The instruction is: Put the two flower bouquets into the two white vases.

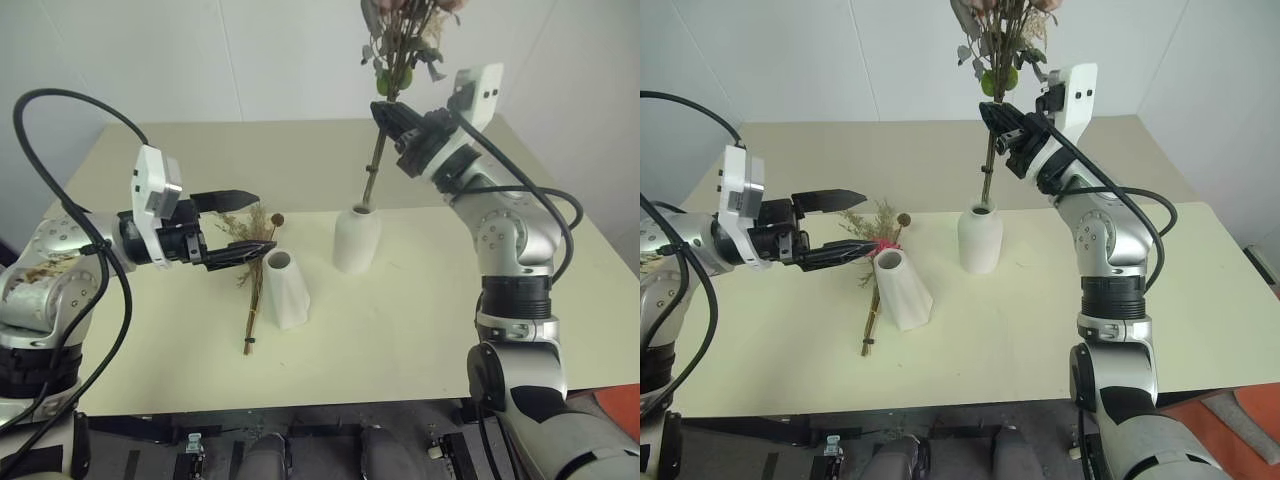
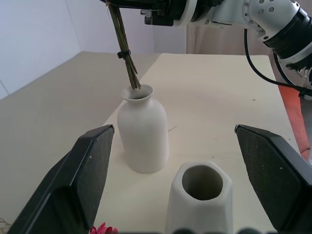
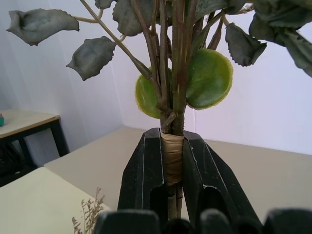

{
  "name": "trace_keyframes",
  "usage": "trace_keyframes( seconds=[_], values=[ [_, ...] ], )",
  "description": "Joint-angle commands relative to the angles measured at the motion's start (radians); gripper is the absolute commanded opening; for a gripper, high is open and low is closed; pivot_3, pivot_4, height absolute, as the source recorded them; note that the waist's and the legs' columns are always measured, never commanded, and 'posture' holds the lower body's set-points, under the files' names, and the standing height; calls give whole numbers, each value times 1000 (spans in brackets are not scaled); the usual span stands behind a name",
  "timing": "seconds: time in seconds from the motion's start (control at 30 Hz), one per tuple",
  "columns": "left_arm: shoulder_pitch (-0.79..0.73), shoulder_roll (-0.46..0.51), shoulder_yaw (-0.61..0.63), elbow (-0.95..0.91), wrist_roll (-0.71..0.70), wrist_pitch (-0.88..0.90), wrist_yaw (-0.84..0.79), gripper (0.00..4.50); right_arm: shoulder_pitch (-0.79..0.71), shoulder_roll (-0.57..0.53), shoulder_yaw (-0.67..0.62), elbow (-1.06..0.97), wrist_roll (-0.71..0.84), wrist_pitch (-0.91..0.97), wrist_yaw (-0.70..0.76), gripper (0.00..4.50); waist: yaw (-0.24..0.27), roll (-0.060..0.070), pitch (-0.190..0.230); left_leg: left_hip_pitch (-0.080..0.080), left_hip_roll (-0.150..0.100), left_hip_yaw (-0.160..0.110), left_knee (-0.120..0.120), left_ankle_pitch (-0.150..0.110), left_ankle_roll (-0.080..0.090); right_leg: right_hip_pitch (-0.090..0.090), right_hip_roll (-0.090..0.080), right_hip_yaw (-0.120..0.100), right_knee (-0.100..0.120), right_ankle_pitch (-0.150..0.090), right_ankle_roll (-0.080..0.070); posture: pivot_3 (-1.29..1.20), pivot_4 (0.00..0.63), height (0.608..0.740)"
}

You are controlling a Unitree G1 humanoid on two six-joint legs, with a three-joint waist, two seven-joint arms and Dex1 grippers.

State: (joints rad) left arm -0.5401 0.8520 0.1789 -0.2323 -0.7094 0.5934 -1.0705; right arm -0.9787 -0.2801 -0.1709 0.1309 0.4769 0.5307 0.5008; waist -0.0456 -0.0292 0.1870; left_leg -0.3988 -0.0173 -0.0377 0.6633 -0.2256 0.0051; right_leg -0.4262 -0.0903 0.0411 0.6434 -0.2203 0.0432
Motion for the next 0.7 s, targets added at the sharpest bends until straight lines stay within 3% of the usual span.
trace_keyframes(
  seconds=[0.03,0.7],
  values=[
    [1,19,38,-34,-11,0,7,4323,-29,5,-5,-8,9,-38,7,226,0,0,0,0,0,0,0,0,0,0,0,0,0,0,0,0,150,740],
    [14,36,50,-41,-18,1,3,4323,129,47,51,-23,-32,-63,8,226,0,0,0,0,0,0,0,0,0,0,0,0,0,0,0,0,150,740]
  ],
)
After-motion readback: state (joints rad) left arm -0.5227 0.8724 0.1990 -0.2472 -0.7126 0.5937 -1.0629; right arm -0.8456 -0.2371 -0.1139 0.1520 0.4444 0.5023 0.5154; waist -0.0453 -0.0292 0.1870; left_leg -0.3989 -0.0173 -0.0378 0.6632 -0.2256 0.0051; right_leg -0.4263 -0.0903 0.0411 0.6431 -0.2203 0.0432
